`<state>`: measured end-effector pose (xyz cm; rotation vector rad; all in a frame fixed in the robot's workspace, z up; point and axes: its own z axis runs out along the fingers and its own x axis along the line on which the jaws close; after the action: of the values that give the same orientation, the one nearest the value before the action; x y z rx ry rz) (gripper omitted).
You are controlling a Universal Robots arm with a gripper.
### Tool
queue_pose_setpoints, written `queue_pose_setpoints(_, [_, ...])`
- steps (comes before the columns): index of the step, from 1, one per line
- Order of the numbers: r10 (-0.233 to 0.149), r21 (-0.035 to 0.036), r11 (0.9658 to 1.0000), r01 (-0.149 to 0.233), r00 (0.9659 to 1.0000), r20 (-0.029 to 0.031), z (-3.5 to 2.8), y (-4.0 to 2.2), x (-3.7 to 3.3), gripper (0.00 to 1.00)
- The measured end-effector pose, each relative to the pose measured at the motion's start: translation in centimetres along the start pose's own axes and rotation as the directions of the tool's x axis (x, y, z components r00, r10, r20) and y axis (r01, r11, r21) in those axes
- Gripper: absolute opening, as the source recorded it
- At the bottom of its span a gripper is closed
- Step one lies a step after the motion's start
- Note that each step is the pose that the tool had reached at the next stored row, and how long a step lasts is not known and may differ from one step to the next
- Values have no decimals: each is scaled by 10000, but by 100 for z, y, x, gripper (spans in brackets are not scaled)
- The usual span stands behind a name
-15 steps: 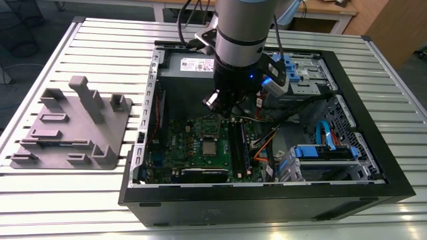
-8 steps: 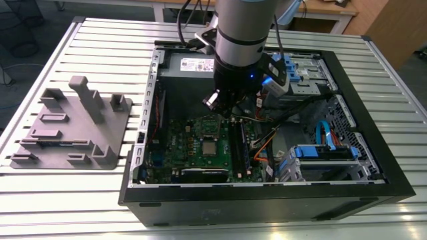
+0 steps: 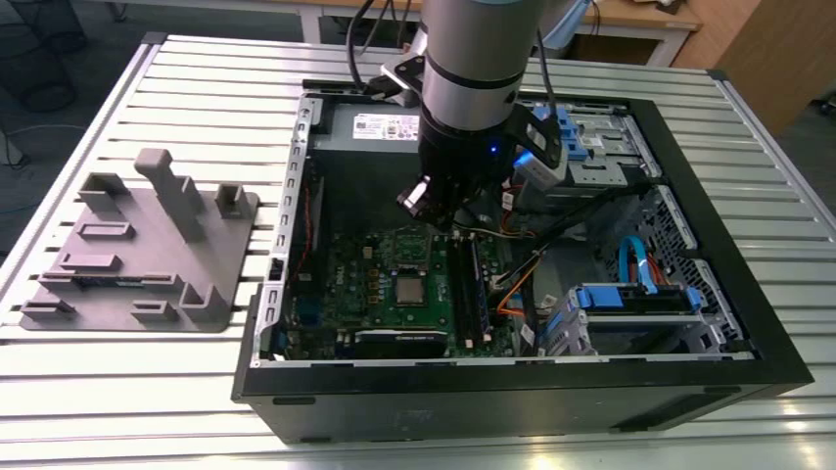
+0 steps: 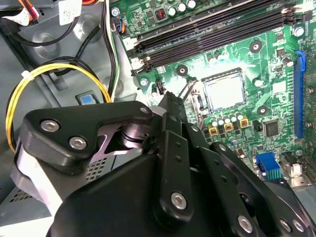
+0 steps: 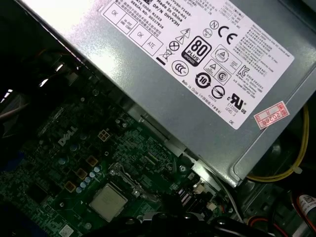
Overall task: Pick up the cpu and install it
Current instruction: 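Install the first cpu locking lever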
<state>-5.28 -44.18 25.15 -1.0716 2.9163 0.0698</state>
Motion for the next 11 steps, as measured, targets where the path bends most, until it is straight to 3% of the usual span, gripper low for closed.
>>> queue_pose_setpoints(11, [-55, -21, 10000, 55, 10000, 15, -2, -13, 11, 11])
